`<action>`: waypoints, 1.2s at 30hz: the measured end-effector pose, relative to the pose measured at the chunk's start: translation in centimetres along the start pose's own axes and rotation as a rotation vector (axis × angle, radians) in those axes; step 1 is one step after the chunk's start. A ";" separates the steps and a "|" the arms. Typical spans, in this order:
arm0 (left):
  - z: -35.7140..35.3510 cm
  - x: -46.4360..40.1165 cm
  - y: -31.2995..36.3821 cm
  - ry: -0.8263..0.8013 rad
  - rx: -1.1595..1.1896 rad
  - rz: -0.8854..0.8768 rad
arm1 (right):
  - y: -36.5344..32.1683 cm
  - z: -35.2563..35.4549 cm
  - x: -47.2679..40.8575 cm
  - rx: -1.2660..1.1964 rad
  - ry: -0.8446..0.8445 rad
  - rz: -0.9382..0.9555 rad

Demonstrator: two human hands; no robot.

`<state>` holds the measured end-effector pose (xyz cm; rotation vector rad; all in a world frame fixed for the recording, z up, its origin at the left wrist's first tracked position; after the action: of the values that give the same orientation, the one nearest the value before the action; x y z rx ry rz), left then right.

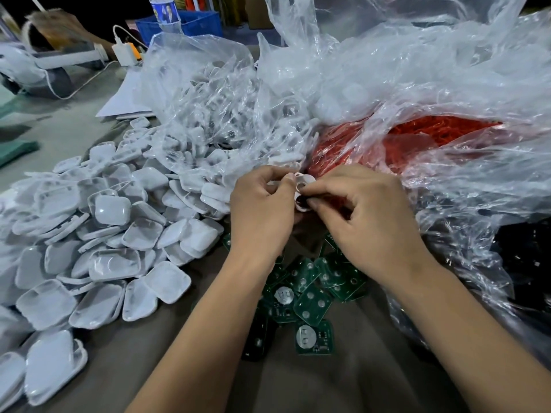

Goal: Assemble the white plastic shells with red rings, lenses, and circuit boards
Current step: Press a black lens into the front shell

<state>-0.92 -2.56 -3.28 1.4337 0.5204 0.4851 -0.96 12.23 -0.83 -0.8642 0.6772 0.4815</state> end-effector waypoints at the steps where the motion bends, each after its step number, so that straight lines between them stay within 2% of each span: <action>1: 0.1 -0.1 -0.1 0.015 -0.005 0.009 | -0.1 -0.1 0.1 0.002 -0.021 0.022; 6: 0.6 -0.5 -0.2 0.064 -0.024 0.014 | -0.1 -0.4 0.1 0.055 -0.085 0.114; 9: 0.4 -0.2 0.0 0.010 -0.014 0.043 | 0.1 -0.3 0.1 0.034 -0.027 0.082; 11: 0.2 -0.1 0.2 -0.041 0.021 0.075 | 0.7 -0.1 0.1 -0.063 0.026 -0.102; 15: -0.1 0.4 0.6 -0.172 0.149 0.163 | 2.1 -0.3 0.2 -0.631 0.073 -0.687; 17: -0.4 0.7 0.7 -0.224 0.229 0.183 | 2.4 -0.3 0.2 -0.767 0.094 -0.814; 23: -0.2 0.5 0.8 -0.205 0.236 0.084 | 2.6 -0.3 0.4 -0.705 0.067 -0.822; 31: -0.4 0.2 0.9 -0.218 0.180 -0.110 | 2.7 -0.4 0.2 -0.765 0.045 -0.921; 36: -0.5 0.0 0.5 -0.192 0.102 -0.167 | 2.5 -0.5 0.4 -0.657 0.062 -0.814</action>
<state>-1.16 -2.12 -2.77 1.5017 0.5106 0.1880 -2.43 13.27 -2.61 -1.6747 0.1607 -0.0835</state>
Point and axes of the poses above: each hand's wrist, its own x-axis away from the middle knuckle, its own z-axis out of the back of the hand, y = z × x, the point moved 3 cm from there along -x, towards the middle knuckle, and after that the axes turned 15 degrees about y, right-handed, at the moved point
